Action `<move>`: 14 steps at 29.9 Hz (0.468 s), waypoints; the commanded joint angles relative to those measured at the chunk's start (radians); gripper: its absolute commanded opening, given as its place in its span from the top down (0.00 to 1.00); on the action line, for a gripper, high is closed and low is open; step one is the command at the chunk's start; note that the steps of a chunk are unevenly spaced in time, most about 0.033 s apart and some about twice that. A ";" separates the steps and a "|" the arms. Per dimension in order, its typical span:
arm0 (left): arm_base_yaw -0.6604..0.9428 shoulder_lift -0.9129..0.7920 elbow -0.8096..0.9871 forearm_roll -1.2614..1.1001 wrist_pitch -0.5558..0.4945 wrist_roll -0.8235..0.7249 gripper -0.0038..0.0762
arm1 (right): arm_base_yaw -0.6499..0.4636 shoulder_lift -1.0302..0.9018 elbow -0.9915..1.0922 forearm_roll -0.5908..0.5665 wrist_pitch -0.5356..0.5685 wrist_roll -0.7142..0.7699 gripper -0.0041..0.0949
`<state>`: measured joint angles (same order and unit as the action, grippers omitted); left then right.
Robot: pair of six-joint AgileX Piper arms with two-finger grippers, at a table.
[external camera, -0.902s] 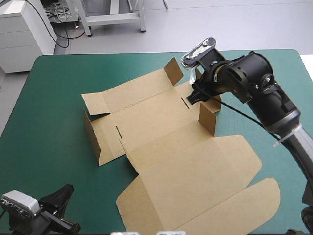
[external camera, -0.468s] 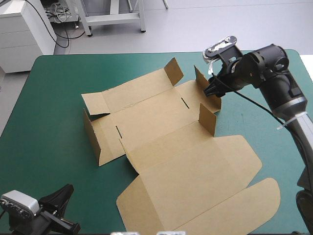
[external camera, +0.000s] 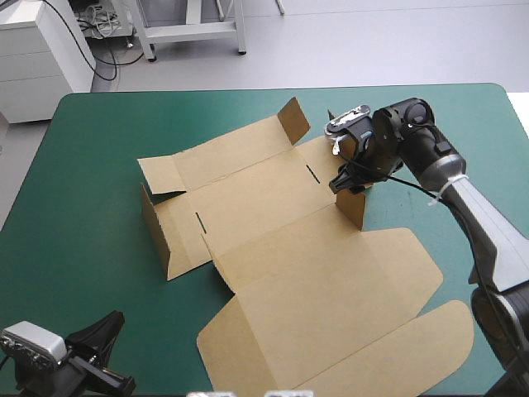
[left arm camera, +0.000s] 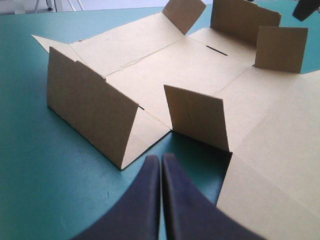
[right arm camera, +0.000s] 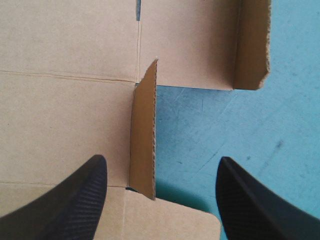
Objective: Fold the box
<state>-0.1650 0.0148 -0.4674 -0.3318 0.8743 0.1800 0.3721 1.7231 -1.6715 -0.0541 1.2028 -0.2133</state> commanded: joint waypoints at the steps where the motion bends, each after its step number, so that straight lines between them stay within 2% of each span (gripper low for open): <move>1: -0.001 0.015 -0.021 -0.024 -0.076 0.001 0.96 | -0.007 -0.008 -0.022 0.029 -0.032 -0.025 0.37; 11: -0.001 0.015 -0.021 -0.024 -0.076 0.001 0.96 | -0.007 0.092 -0.022 0.036 -0.032 -0.025 0.38; 14: -0.001 0.015 -0.021 -0.024 -0.076 0.001 0.96 | -0.007 0.110 -0.022 0.036 -0.032 -0.025 0.43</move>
<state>-0.1650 0.0148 -0.4674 -0.3318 0.8743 0.1800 0.3721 1.8712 -1.6715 -0.0188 1.1884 -0.2300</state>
